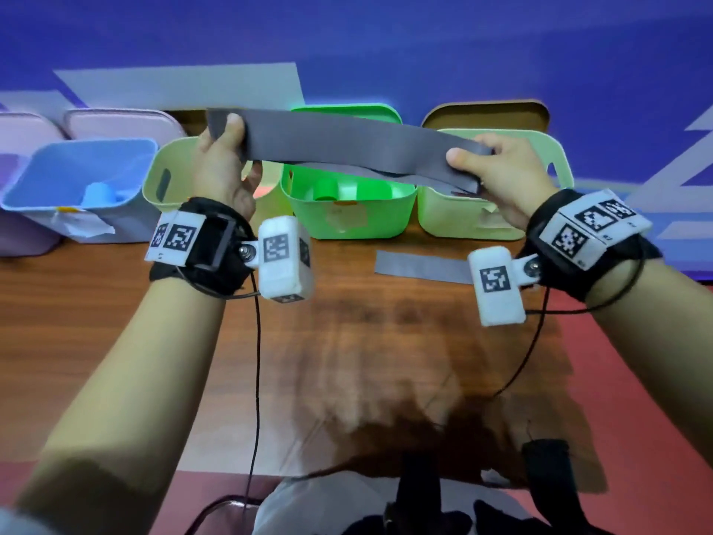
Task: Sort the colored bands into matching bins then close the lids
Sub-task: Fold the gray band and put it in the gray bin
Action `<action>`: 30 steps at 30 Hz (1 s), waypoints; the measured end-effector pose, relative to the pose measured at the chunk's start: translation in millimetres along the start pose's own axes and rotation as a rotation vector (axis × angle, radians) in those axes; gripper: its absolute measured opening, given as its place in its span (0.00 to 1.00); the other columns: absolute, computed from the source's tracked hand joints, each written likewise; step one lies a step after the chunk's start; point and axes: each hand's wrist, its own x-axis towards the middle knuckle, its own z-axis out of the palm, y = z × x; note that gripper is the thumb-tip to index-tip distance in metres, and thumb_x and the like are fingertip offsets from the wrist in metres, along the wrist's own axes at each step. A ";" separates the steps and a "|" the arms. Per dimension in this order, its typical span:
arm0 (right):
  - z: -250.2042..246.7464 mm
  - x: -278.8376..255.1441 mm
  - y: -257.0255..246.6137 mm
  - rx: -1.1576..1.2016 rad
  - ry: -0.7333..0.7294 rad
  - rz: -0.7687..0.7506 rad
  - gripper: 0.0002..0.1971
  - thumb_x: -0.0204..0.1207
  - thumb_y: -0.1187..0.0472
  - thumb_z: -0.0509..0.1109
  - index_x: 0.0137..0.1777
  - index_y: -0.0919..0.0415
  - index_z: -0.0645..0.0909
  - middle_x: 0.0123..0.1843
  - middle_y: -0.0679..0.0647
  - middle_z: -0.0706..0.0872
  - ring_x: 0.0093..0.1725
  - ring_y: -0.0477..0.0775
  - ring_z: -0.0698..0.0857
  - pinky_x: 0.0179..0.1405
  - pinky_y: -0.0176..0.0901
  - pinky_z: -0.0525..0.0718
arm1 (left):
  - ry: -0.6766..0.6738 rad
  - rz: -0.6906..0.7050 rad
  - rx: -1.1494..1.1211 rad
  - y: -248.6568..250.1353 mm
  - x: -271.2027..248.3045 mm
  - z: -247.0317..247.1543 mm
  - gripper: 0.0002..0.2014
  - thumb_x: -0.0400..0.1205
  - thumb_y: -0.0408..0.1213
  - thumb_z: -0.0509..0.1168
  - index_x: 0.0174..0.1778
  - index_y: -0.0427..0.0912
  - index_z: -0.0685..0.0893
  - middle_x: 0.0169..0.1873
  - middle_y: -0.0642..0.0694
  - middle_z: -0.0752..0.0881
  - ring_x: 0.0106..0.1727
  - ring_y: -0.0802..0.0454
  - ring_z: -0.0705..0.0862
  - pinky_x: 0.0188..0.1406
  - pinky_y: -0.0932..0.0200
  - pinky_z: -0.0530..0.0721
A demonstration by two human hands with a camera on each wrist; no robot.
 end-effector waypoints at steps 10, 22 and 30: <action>39.5 -0.9 -90.1 0.172 -0.013 -0.013 0.05 0.77 0.64 0.69 0.40 0.57 0.79 0.37 0.52 0.83 0.31 0.43 0.82 0.26 0.32 0.83 | -0.141 0.300 0.054 88.2 43.3 -16.7 0.10 0.83 0.34 0.63 0.35 0.47 0.75 0.30 0.51 0.75 0.23 0.62 0.72 0.20 0.69 0.70; 79.7 -14.8 -141.5 -0.434 -0.047 -0.205 0.20 0.74 0.61 0.73 0.65 0.54 0.77 0.60 0.52 0.77 0.52 0.47 0.77 0.44 0.37 0.76 | -0.544 0.725 0.497 162.1 33.9 -26.6 0.11 0.79 0.28 0.64 0.37 0.48 0.82 0.22 0.63 0.83 0.30 0.68 0.80 0.31 0.69 0.80; 136.3 -39.0 -187.6 -0.165 -0.315 -0.465 0.17 0.78 0.61 0.69 0.66 0.60 0.78 0.64 0.52 0.83 0.65 0.46 0.81 0.66 0.36 0.77 | -0.752 0.971 0.703 201.9 -1.3 -1.3 0.03 0.76 0.33 0.68 0.41 0.45 0.84 0.23 0.66 0.82 0.30 0.68 0.79 0.33 0.66 0.82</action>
